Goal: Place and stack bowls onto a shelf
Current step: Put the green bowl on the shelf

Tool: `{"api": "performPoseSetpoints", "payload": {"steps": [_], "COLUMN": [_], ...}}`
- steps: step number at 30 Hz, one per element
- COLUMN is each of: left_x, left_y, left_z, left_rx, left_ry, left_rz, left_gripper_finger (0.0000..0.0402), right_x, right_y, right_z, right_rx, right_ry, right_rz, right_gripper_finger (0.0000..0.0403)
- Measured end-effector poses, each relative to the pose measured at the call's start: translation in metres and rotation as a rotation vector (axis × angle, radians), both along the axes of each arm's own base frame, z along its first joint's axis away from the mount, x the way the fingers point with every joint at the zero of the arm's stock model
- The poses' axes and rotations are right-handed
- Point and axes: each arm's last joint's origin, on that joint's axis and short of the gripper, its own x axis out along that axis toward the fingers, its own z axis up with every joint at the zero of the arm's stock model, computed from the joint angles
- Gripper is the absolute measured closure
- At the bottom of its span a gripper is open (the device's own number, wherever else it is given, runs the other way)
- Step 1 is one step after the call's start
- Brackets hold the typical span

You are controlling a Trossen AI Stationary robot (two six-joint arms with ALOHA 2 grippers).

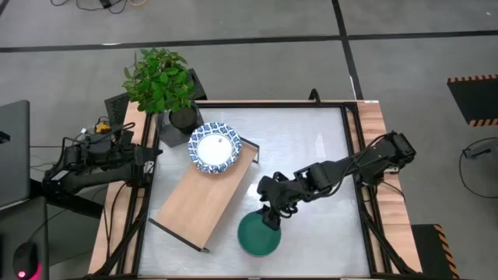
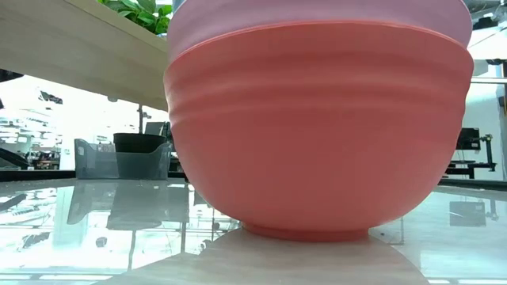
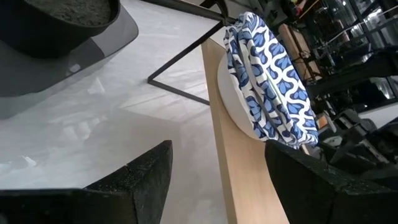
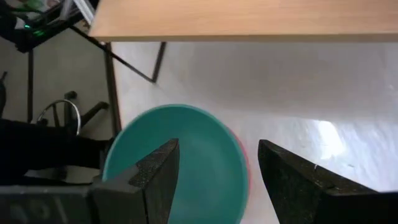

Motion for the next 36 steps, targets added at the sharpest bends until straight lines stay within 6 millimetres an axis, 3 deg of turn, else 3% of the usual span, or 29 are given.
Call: {"api": "performPoseSetpoints", "payload": {"steps": [8, 19, 23, 28, 36], "left_x": [0.000, -0.001, -0.001, -0.001, -0.001], "left_y": [0.000, 0.000, 0.000, 0.000, 0.001], "left_z": [-0.001, -0.002, -0.002, -0.002, -0.002], "left_rx": [0.005, 0.007, 0.010, 0.011, 0.013], "left_ry": [0.008, 0.023, 0.023, 0.023, 0.024], "left_rz": [-0.001, 0.009, 0.015, 0.017, 0.022], "left_gripper_finger": [0.0159, 0.0159, 0.0159, 0.0159, 0.0159], "right_x": [0.006, 0.018, 0.017, 0.016, 0.016], "right_y": [0.005, 0.019, 0.019, 0.019, 0.018], "right_z": [-0.015, -0.074, -0.075, -0.075, -0.075], "right_rx": [-0.036, -0.130, -0.128, -0.140, -0.143], "right_ry": [0.051, 0.285, 0.291, 0.304, 0.303], "right_rz": [0.002, 0.033, 0.035, 0.032, 0.031], "right_gripper_finger": [0.0158, 0.0158, 0.0170, 0.0228, 0.0375]}}
